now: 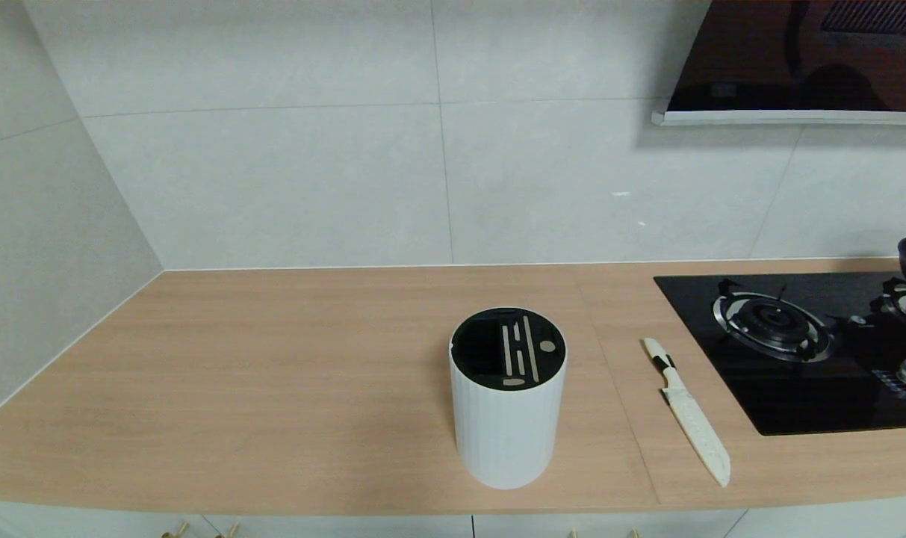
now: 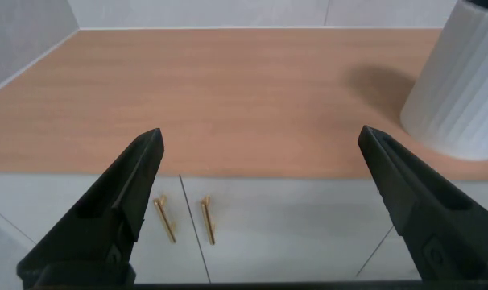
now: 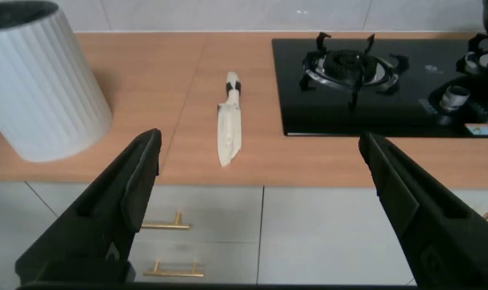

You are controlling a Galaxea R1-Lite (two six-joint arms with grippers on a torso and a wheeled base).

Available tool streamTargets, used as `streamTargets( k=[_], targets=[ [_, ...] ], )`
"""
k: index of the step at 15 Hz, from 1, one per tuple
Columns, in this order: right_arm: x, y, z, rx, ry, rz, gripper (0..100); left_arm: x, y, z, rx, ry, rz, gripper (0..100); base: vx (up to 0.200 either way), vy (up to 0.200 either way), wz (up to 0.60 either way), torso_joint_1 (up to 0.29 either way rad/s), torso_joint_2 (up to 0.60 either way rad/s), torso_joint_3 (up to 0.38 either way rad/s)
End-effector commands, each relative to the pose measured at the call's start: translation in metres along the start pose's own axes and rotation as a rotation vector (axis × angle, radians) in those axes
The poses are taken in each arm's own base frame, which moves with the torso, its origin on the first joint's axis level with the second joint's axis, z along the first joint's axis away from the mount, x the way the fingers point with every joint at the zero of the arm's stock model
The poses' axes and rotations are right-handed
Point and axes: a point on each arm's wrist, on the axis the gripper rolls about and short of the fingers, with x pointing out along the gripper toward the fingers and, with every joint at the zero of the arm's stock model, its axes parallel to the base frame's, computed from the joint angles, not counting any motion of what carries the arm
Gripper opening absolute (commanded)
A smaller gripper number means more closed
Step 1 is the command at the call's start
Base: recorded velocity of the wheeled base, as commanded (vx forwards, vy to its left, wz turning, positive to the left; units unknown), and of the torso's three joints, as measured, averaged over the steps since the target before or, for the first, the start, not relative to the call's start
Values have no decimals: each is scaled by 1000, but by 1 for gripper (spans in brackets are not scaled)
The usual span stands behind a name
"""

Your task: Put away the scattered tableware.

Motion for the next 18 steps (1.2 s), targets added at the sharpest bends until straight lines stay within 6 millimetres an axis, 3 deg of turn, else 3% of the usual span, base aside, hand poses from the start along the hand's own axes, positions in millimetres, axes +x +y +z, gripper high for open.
streamTargets(
  k=[1,14,15,16,18],
  targets=[
    [0,0,0,0,1,1,100,0,0,0,0,0,1,100,0,0,0,0,0,0],
    [0,0,0,-16,-1,1,100,0,0,0,1,0,1,100,0,0,0,0,0,0],
    [-6,0,22,-9,-97,3,100,0,0,0,1,0,1,100,0,0,0,0,0,0],
    [-6,0,31,-6,-100,9,100,0,0,0,0,0,1,100,0,0,0,0,0,0],
    [10,-1,44,-28,30,20,100,0,0,0,0,0,1,100,0,0,0,0,0,0]
  ],
)
